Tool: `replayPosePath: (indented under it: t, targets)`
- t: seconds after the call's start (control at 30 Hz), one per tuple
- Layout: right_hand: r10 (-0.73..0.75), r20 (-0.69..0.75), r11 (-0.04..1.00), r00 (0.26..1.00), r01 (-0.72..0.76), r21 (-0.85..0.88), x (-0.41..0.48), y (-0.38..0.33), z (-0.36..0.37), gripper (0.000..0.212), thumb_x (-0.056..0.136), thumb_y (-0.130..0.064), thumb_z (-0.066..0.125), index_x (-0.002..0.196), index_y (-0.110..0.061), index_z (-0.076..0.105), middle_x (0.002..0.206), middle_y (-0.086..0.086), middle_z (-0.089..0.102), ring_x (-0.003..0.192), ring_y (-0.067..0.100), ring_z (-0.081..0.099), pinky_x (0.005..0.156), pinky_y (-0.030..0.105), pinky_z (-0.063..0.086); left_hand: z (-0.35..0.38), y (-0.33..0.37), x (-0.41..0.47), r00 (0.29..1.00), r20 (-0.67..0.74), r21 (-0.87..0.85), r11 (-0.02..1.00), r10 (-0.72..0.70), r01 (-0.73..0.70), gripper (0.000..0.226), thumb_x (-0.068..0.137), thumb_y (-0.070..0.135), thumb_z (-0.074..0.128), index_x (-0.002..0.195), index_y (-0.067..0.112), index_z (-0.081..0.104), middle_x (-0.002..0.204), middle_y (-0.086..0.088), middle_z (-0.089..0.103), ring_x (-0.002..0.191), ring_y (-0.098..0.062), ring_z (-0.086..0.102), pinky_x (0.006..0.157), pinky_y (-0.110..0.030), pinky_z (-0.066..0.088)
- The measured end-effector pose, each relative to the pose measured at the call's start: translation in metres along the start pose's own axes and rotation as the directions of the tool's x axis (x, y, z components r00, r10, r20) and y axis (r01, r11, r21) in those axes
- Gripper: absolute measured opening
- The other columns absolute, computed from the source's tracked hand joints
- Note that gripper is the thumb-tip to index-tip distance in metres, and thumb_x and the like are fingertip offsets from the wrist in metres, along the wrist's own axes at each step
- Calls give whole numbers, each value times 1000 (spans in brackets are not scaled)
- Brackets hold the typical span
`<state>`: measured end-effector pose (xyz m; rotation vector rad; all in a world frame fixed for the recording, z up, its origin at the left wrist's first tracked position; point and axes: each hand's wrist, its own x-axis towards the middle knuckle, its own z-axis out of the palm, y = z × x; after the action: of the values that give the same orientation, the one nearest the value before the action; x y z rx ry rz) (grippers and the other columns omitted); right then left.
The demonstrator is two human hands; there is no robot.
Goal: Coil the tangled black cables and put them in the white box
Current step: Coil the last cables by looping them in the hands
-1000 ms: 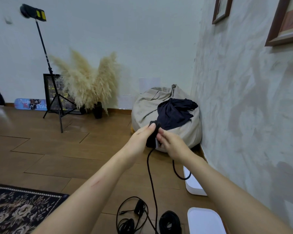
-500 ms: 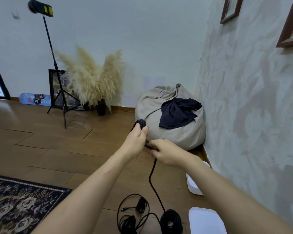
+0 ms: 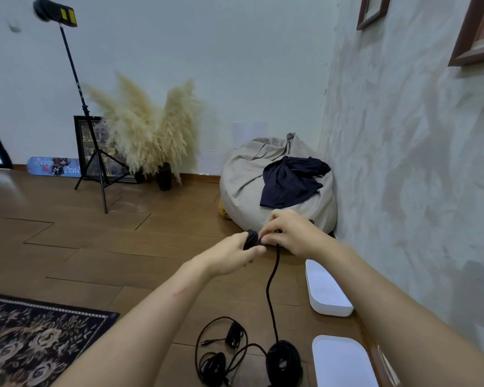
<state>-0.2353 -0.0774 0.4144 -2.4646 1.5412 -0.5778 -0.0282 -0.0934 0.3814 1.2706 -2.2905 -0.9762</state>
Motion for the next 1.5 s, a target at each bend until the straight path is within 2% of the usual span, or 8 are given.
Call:
replayPosePath:
  t: [0.17,0.43,0.67,0.8,0.93,1.07,1.27,1.5]
  targets:
    - [53,-127,999,991,-53,-1,5,0,6,13,93,-43,70,100,-37,79,93,-4,47,92,18,47,79,33,43,5,-1,0,982,-187,78,997,32,-17,21,104,49,48,100,30,55,94,5,65,83,-11,59,70,-31,46]
    - [93,22,987,995,-89,-137,5,-4,6,16,97,-46,63,84,-39,58,78,-13,59,79,12,56,64,31,38,14,-3,-1,972,-231,220,975,44,8,29,105,44,49,91,19,47,85,3,55,73,-13,49,59,-30,34]
    - [0,-64,1000,998,0,-4,1,-10,-7,13,98,-36,65,87,-29,66,73,-14,58,72,4,52,63,24,36,14,8,-2,980,-188,40,997,72,-66,23,106,42,46,99,20,51,93,-2,61,76,-13,51,70,-35,43]
    - [45,-112,995,993,-34,93,0,-4,-6,6,96,-33,68,98,-28,69,76,-12,61,74,5,55,66,23,41,16,11,-4,983,-180,-26,999,34,-39,27,106,42,44,105,18,55,103,-9,66,85,-19,59,82,-43,52]
    - [126,-162,977,979,-94,194,1,3,1,15,97,-31,67,111,-26,70,86,-12,68,77,1,58,71,24,42,11,10,-6,981,-195,-84,996,-2,-15,27,107,42,45,106,18,58,98,-1,67,85,-14,62,82,-34,51]
    - [150,-172,988,974,-141,61,2,5,3,12,96,-37,68,101,-32,78,92,-9,58,81,5,53,66,24,37,9,8,-7,980,-198,-65,998,-6,-7,24,107,41,45,99,22,56,95,1,67,84,-10,61,81,-33,50]
    - [178,-143,907,974,-219,-359,13,-18,8,25,104,-27,52,117,-33,72,106,3,71,98,29,64,69,33,44,10,10,-5,975,-224,-26,1000,-8,2,28,108,38,45,99,15,56,92,1,65,77,-5,58,70,-29,44]
    - [120,2,993,993,-120,9,3,-24,10,20,94,-34,61,110,-23,61,91,-5,63,89,20,59,74,36,47,-1,11,-8,968,-251,-86,995,27,-50,26,107,37,46,99,16,59,91,0,64,76,-8,56,71,-28,46]
